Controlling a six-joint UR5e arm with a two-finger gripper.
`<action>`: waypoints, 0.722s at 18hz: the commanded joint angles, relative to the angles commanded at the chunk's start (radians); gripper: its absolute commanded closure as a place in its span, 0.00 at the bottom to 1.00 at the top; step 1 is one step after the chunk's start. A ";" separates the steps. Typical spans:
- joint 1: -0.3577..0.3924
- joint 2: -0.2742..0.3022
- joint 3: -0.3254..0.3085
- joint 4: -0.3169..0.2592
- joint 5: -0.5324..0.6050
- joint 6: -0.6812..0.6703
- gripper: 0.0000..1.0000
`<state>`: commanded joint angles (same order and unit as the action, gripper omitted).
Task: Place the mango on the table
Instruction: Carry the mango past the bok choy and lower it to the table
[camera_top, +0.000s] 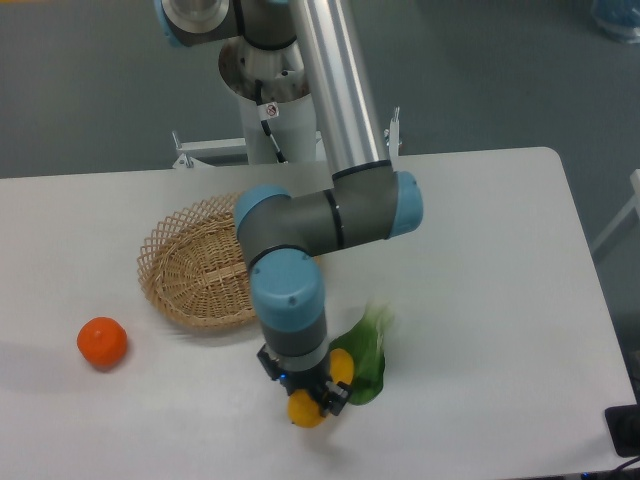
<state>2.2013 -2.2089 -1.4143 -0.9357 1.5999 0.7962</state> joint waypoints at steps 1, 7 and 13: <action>0.000 -0.003 -0.002 0.000 0.000 0.000 0.48; -0.005 -0.003 -0.008 0.000 0.002 0.000 0.00; -0.002 0.021 -0.009 0.000 0.000 0.008 0.00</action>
<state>2.1997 -2.1875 -1.4235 -0.9357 1.5999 0.8037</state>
